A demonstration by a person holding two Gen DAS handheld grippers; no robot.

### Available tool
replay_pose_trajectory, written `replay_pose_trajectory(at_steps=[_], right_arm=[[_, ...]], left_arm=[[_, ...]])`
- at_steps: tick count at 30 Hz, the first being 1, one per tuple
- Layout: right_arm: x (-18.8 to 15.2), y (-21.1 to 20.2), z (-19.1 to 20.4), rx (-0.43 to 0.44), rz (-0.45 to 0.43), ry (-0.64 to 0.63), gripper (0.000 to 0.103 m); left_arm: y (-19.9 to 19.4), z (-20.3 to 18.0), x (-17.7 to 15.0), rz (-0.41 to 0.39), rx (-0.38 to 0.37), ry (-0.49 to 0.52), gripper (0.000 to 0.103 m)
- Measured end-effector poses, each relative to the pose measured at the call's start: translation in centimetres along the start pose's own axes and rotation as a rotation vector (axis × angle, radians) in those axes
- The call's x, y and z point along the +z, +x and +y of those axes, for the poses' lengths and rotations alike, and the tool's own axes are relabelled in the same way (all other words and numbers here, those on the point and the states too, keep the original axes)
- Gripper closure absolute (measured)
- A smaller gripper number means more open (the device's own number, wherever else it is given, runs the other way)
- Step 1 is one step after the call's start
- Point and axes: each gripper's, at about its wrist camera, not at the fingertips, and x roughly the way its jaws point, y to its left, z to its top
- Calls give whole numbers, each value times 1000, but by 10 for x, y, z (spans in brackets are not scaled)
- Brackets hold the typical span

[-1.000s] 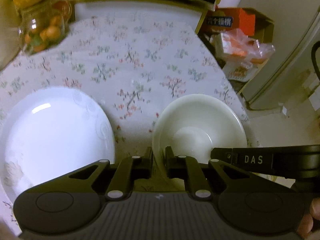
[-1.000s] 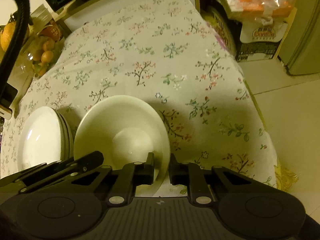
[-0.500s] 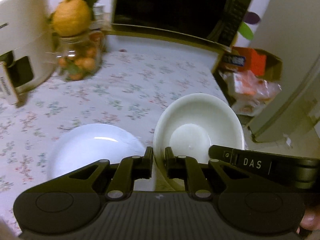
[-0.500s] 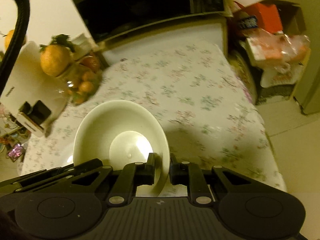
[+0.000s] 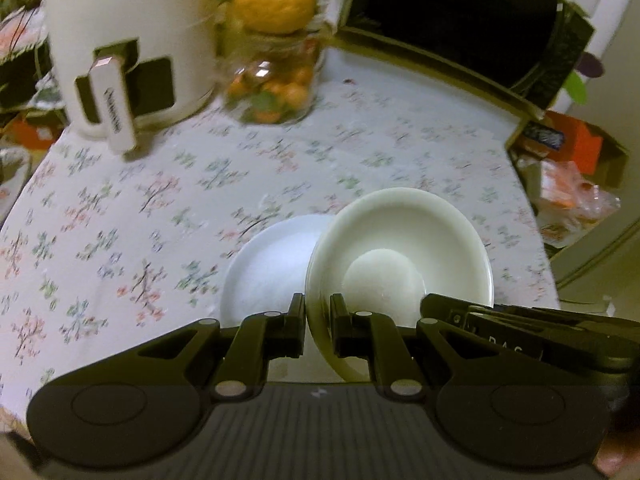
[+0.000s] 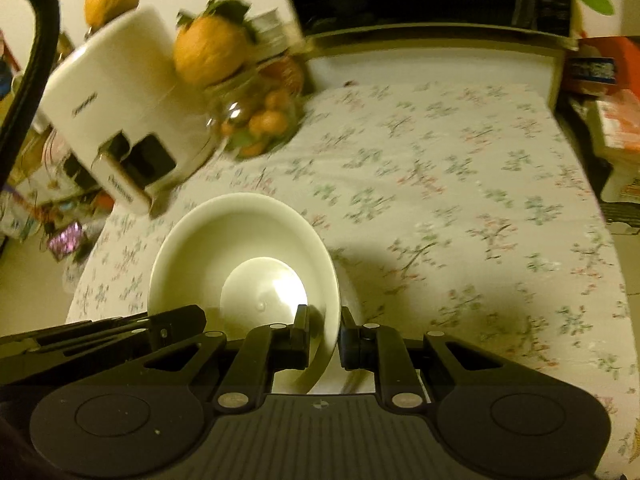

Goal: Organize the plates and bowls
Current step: 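Lift the bowl stack with both tools and carry it over the plate stack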

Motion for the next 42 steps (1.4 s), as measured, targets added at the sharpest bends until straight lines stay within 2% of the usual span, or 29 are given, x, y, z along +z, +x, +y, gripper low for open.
replay_pose_trajectory(at_steps=[9,19,30,36,38,40,42], right_arm=[[-2,25,15,10,88,-1,88],[-3,45,19,1,160,24,88],[-3,50,15,3,166,54,86],[0,44,13,22,148,59,81],[0,38,13,37,132,55,78],[-1,30,12,42,112,44,70],[-2,19,11,38,81,27,67]], left_arm=[[13,18,0,43,39,-18,92],[26,21,-5,70,62,-11,92],[32,21,-3,64,56,3,90],[28,21,-3,51,59,1,77],[22,23,-3,45,62,-5,63],[11,24,-4,22,69,-6,51],[-7,26,-7,-27,96,2,45]])
